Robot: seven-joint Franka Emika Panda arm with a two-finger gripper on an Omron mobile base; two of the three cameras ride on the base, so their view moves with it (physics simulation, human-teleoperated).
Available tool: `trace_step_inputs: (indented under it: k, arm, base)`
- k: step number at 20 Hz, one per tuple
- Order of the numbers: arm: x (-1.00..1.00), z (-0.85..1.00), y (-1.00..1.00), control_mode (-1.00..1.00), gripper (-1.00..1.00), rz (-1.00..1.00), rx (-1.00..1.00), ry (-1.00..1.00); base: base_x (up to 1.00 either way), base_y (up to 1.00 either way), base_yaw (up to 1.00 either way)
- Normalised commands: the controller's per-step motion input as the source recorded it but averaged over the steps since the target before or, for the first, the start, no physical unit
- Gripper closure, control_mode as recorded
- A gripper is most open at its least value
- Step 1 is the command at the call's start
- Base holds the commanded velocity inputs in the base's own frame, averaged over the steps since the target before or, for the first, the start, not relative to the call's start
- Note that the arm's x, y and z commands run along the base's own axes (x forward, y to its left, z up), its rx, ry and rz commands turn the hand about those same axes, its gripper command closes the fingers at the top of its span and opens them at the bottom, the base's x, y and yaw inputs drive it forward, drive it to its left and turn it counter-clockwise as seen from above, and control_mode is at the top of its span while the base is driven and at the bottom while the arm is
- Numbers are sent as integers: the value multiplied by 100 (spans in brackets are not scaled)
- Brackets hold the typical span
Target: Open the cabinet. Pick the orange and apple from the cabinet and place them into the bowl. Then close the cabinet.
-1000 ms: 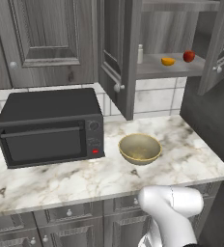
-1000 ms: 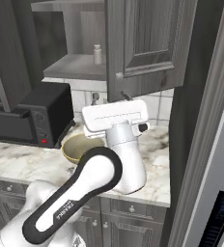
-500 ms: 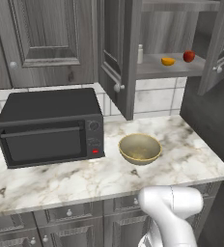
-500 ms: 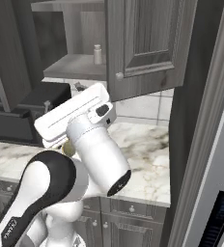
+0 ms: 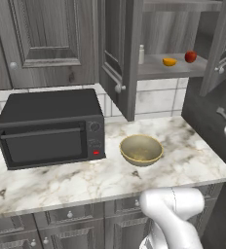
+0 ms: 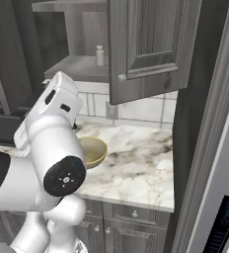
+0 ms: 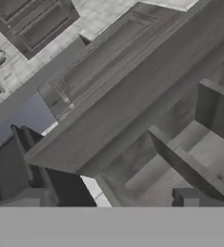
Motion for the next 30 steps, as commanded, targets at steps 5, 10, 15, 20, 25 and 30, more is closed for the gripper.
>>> trace_step_inputs:
  k: [5,10,15,20,25,30]
  arm:
    - [74,-3,11,-100,-100,-6,-4,2]
    - [93,-8,15,-100,-100,-16,-5,7]
    - [69,-2,-10,-100,-100,-38,-1,9]
    - [65,-3,-35,-100,-100,-48,0,11]
    - [53,-5,-28,-100,-100,-8,0,4]
    - [55,-6,-22,-100,-100,-1,0,2]
  base:
    - [0,0,0]
    - [0,0,0]
    - [0,0,0]
    - [0,0,0]
    - [0,0,0]
    - [0,0,0]
